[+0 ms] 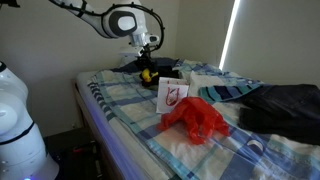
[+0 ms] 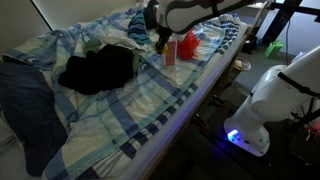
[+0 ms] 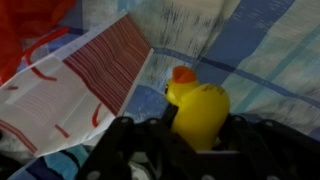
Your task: Pick up the rubber duck and put it in the gift bag
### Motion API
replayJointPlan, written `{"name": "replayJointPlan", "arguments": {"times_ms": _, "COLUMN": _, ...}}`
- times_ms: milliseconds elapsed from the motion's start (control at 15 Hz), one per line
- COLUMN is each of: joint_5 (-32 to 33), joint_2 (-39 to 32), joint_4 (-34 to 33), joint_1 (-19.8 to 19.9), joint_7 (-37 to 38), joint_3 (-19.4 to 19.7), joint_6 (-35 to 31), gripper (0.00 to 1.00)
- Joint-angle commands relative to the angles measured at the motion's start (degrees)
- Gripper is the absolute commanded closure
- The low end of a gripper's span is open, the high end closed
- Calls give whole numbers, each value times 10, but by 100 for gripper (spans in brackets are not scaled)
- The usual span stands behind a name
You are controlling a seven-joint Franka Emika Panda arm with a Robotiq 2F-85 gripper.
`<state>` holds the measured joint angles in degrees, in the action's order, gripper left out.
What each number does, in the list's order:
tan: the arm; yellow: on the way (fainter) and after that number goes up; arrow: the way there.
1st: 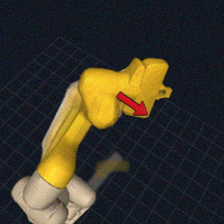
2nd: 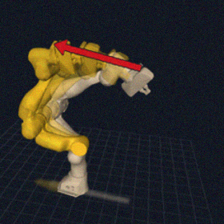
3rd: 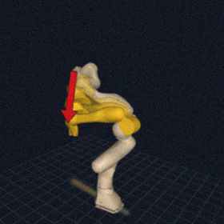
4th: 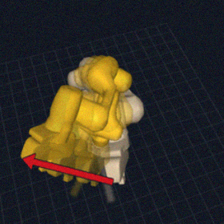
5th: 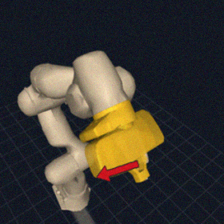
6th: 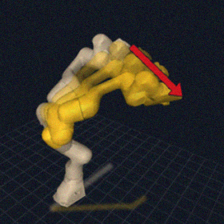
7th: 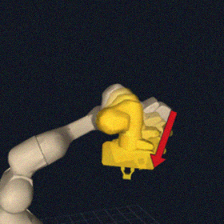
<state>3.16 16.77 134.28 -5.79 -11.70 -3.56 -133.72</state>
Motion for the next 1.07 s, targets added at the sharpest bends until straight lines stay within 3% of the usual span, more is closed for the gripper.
{"name": "replayJointPlan", "arguments": {"times_ms": 0, "joint_5": 1, "joint_2": 4, "joint_4": -7, "joint_1": -1, "joint_7": 4, "joint_3": 1, "joint_6": 4, "gripper": 91}}
{"name": "replayJointPlan", "arguments": {"times_ms": 67, "joint_5": 1, "joint_2": 7, "joint_4": -11, "joint_1": -1, "joint_7": 5, "joint_3": 1, "joint_6": 5, "gripper": 66}}
{"name": "replayJointPlan", "arguments": {"times_ms": 533, "joint_5": 0, "joint_2": 1, "joint_4": -9, "joint_1": -1, "joint_7": 5, "joint_3": 1, "joint_6": 5, "gripper": 66}}
{"name": "replayJointPlan", "arguments": {"times_ms": 600, "joint_5": 7, "joint_2": 2, "joint_4": -11, "joint_1": 1, "joint_7": 12, "joint_3": -3, "joint_6": 3, "gripper": 91}}
{"name": "replayJointPlan", "arguments": {"times_ms": 1000, "joint_5": 8, "joint_2": 28, "joint_4": -47, "joint_1": 4, "joint_7": 22, "joint_3": -2, "joint_6": -9, "gripper": 91}}
